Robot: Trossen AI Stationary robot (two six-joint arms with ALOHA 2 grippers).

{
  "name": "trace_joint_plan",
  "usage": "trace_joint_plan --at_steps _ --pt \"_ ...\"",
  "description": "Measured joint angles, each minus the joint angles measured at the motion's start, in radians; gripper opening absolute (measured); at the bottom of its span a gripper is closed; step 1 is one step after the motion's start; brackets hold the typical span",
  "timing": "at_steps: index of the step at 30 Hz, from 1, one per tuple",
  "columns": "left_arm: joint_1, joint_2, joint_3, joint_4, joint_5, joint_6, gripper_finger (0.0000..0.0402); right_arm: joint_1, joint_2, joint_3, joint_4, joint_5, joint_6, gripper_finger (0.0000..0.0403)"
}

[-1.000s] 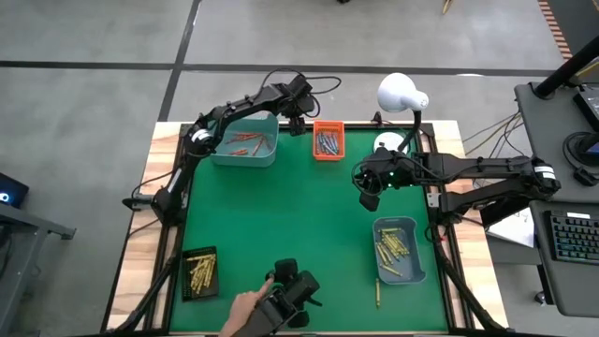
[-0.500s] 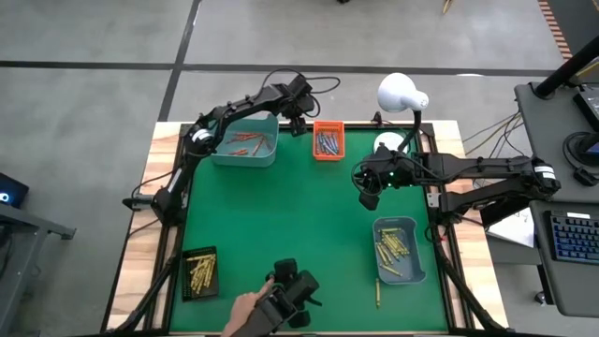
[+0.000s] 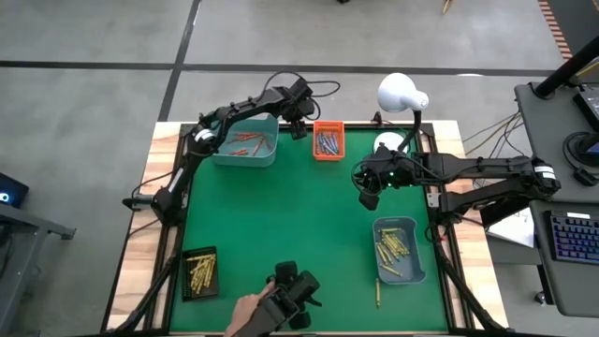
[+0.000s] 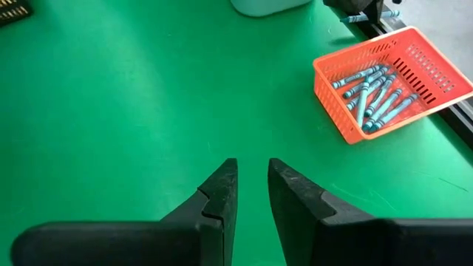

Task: Sort crayons
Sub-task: Put the blue crayon into the orange bin

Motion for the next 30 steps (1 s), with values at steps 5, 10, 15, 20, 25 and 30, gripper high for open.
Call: trace_joint_plan --at_steps 5,10,15,20,25,30 --pt "0.001 0.001 0.0 0.0 -0.002 -0.009 0.0201 0.0 0.0 0.0 0.0 0.0 0.002 0.0068" --pt "0.002 0.001 0.0 0.001 -0.001 -0.018 0.0201 0.0 0.0 0.0 0.0 -0.001 0.001 0.0068" --pt "0.002 0.001 -0.015 0.004 -0.001 -0.042 0.0201 0.0 0.0 0.0 0.0 -0.001 0.001 0.0068" --pt "0.002 0.001 -0.048 0.006 0.0 -0.063 0.0201 0.0 0.0 0.0 0.0 -0.001 0.0 0.0068" --pt "0.002 0.001 -0.063 0.007 0.0 -0.071 0.0201 0.0 0.0 -0.004 0.0 -0.001 0.0 0.0068" --pt "0.002 0.001 -0.063 0.018 0.0 -0.071 0.0186 0.0 0.0 -0.012 0.0 -0.001 0.0 0.0068"
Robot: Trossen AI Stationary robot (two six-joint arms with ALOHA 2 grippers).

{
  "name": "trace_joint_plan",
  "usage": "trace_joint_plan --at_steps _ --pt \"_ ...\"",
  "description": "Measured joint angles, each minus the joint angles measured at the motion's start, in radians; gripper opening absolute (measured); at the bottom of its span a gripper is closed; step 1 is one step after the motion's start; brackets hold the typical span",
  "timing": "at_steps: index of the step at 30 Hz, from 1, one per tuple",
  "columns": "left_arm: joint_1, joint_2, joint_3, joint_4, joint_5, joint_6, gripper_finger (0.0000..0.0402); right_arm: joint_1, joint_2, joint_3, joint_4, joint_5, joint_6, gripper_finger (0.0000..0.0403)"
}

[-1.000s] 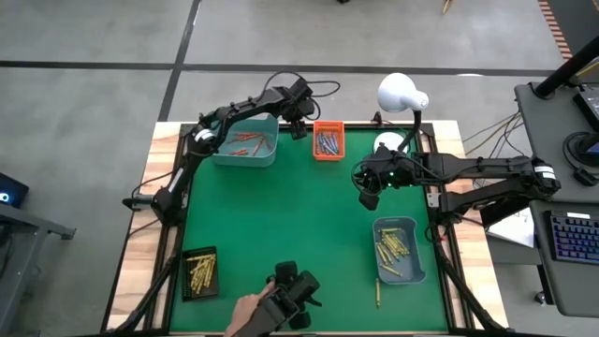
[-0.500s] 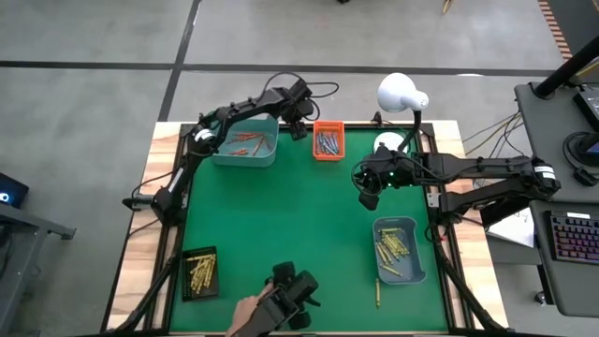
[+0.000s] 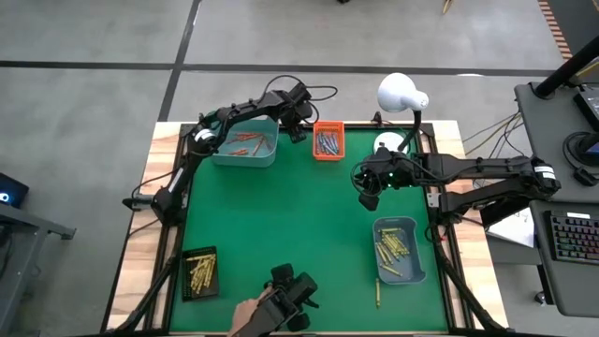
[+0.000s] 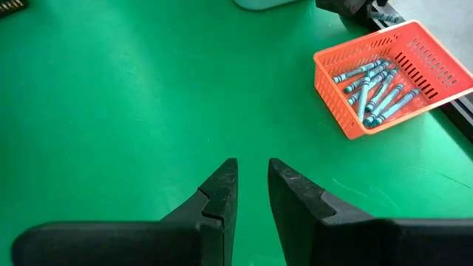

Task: Sort crayons
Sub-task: Put the blue crayon into the orange bin

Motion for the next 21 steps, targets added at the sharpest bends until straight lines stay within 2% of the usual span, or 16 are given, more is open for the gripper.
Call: trace_joint_plan --at_steps 13,21 --pt "-0.001 -0.002 0.0 0.0 -0.001 0.0 0.0039 0.0 0.0 -0.003 0.0 0.0 0.0 0.0068" --pt "-0.002 -0.005 0.0 -0.005 -0.002 0.0 0.0019 0.0 0.0 -0.003 0.0 -0.001 0.015 0.0068"
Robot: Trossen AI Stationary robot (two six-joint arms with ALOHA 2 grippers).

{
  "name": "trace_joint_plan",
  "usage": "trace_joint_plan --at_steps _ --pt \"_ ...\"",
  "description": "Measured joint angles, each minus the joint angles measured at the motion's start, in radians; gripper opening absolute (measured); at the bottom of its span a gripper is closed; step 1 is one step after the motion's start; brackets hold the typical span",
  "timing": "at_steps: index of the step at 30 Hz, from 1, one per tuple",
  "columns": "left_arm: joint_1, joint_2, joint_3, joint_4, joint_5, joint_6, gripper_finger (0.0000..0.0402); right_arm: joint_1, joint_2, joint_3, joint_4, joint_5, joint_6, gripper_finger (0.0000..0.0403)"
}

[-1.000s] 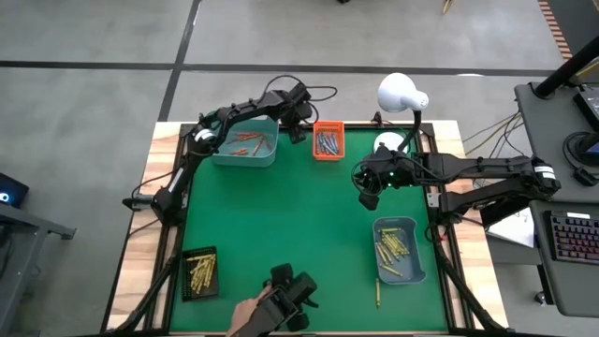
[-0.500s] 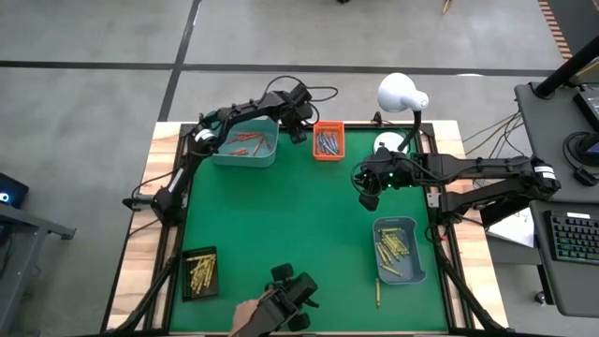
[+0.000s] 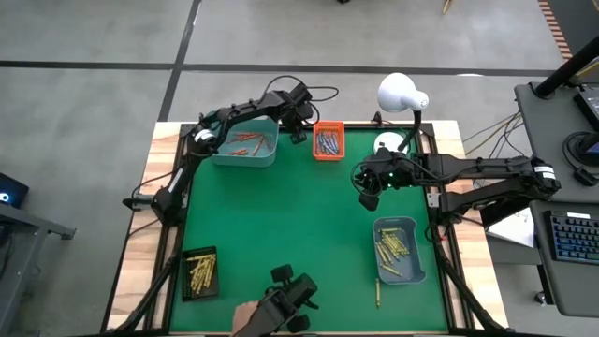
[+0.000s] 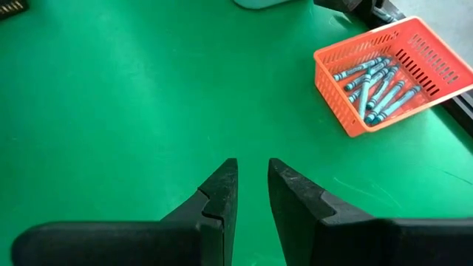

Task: Sort crayons
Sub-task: Put the blue crayon into the orange bin

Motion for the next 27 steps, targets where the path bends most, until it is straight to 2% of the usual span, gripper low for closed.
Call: trace_joint_plan --at_steps 8,16,19,23,25,27 --pt "-0.006 -0.053 -0.001 -0.022 -0.002 -0.038 0.0001 0.0 0.0 0.0 0.0 -0.001 0.003 0.0068" --pt "-0.016 -0.118 0.0 -0.049 0.015 -0.053 0.0 0.0 0.0 0.0 -0.002 -0.001 0.031 0.0068" --pt "-0.032 -0.152 0.0 -0.057 0.1 -0.056 0.0 0.0 0.0 0.0 -0.004 -0.001 0.046 0.0068" --pt "-0.08 -0.168 0.001 -0.057 0.294 -0.09 0.0 0.0 0.0 0.0 -0.004 -0.001 0.065 0.0068" --pt "-0.111 -0.168 0.001 -0.052 0.338 -0.104 0.0 0.0 0.0 0.0 -0.006 -0.001 0.076 0.0068" --pt "-0.144 -0.166 0.001 -0.018 0.338 -0.125 0.0 0.0 0.0 0.0 -0.007 -0.001 0.087 0.0068"
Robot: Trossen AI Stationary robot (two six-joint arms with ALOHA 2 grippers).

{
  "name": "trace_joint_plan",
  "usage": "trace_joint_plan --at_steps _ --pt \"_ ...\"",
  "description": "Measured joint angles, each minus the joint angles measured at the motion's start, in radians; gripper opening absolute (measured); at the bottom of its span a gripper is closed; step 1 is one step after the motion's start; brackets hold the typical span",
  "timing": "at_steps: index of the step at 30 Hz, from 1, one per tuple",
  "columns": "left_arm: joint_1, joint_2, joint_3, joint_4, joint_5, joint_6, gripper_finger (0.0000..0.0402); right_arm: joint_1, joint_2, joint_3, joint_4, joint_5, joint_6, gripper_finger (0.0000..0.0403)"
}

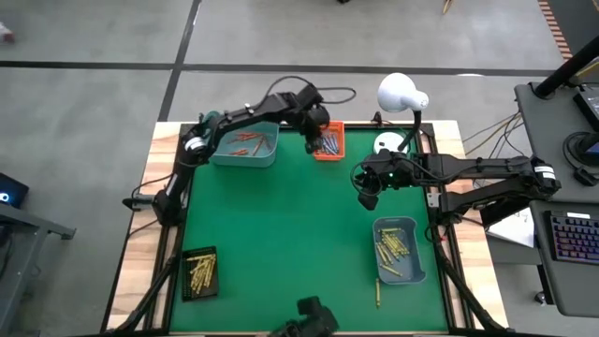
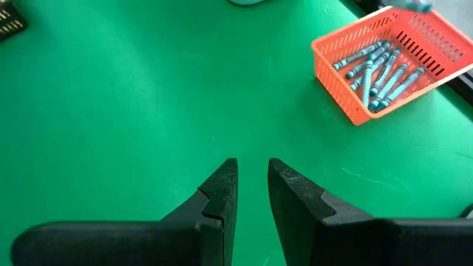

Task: Sort crayons
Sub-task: Put the blue crayon into the orange bin, then put the green crayon into the blue bin

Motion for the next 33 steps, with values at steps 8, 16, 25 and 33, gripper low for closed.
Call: trace_joint_plan --at_steps 8,16,25,33 --pt "-0.062 0.016 0.0 0.065 -0.202 -0.069 0.0048 0.0 0.0 0.0 0.001 0.0 0.014 0.0068" --pt "-0.061 0.007 0.0 0.044 -0.206 -0.111 0.0113 0.003 0.0 0.0 0.004 0.0 0.092 0.0068" --pt "-0.131 -0.109 -0.004 0.024 -0.205 -0.118 0.0115 0.067 0.032 0.0 0.01 -0.009 0.278 0.0068" --pt "-0.224 -0.301 -0.17 0.09 -0.205 -0.136 0.0101 0.222 0.104 0.0 0.04 -0.011 0.435 0.0068"
